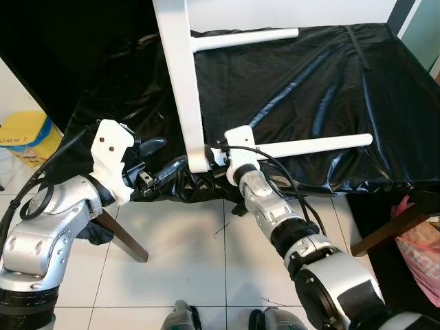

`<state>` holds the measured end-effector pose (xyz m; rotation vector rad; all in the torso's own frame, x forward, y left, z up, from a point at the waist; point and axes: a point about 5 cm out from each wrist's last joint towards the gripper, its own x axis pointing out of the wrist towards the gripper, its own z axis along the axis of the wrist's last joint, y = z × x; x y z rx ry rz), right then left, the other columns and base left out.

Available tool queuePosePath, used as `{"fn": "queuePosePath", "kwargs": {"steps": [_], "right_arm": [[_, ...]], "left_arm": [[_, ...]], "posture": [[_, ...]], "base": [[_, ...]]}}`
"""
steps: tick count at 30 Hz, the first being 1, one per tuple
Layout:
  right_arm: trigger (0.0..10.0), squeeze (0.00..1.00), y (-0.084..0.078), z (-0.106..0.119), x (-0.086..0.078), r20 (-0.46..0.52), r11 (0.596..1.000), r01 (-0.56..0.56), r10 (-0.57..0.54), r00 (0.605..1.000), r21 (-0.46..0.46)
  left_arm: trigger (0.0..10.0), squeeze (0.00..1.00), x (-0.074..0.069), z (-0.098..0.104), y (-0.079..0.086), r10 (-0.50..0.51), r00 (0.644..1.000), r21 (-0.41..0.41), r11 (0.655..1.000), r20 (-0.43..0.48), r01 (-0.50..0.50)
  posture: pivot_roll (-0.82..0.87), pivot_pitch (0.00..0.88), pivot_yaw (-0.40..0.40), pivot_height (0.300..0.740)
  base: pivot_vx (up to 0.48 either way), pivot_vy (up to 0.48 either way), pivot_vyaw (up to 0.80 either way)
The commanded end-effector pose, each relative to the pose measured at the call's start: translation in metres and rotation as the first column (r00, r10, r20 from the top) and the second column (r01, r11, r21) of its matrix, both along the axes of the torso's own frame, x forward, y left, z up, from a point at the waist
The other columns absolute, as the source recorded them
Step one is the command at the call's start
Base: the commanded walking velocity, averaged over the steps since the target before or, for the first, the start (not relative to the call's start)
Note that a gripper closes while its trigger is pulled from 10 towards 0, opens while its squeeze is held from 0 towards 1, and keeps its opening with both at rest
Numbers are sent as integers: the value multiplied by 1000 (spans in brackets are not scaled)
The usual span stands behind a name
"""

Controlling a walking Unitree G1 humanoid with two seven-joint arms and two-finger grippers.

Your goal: Building children table

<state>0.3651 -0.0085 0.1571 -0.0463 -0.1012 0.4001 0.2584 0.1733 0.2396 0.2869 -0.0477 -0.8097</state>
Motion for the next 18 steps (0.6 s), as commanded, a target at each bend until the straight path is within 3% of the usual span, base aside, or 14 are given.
{"fn": "queuePosePath", "kwargs": {"steps": [1, 9, 18], "right_arm": [[10000, 0, 32, 3, -11, -15, 997, -64, 65, 998, 48], [10000, 0, 22, 2, -6, -7, 998, -43, 44, 999, 42], [10000, 0, -18, -1, -3, 90, 997, 0, -7, 996, 72]], "left_arm": [[10000, 0, -3, 3, -1, 6, 1000, 4, 1000, 5, -6], [10000, 0, -5, 3, -1, 4, 1000, 2, 1000, 2, -4], [10000, 0, 3, -4, -7, 106, 993, -53, 993, -57, -109]], "posture": [[105, 134, 14, 740], [107, 132, 11, 740], [105, 124, -7, 740]], "base": [[0, 0, 0], [0, 0, 0], [0, 0, 0]]}}
